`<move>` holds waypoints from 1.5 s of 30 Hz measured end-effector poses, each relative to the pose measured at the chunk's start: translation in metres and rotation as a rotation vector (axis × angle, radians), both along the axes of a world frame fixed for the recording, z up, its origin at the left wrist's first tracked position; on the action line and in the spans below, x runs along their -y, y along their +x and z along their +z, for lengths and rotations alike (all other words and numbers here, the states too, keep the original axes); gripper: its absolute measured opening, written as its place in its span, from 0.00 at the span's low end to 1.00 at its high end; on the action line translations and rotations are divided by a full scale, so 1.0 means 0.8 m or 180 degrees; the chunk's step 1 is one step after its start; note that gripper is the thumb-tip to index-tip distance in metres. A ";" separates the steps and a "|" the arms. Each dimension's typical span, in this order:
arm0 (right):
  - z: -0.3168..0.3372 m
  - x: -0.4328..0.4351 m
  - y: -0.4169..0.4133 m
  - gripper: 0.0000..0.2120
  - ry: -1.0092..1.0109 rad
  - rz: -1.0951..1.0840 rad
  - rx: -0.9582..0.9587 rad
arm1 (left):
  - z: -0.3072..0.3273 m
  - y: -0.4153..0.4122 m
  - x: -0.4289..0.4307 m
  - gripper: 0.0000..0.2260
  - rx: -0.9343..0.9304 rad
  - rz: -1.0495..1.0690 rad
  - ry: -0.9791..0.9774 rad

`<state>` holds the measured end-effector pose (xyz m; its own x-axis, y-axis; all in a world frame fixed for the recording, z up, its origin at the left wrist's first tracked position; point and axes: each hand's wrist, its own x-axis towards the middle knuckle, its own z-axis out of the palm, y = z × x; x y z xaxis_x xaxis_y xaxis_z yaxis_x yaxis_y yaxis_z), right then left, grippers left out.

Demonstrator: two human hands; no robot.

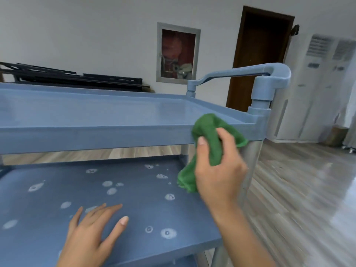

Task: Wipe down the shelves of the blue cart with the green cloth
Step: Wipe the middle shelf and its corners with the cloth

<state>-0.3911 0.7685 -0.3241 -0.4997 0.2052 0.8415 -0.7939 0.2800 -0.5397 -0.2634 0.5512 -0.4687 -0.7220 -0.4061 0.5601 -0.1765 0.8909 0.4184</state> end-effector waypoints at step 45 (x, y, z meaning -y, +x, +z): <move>-0.267 0.012 -0.111 0.31 0.4617 0.0598 0.2086 | -0.097 -0.081 -0.014 0.37 0.1911 0.0353 0.0049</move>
<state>-0.4802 0.7590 -0.5373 -0.7606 -0.6418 -0.0983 -0.6240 0.7644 -0.1623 -0.3278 0.5625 -0.5466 -0.8628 -0.5017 0.0619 -0.4769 0.8484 0.2299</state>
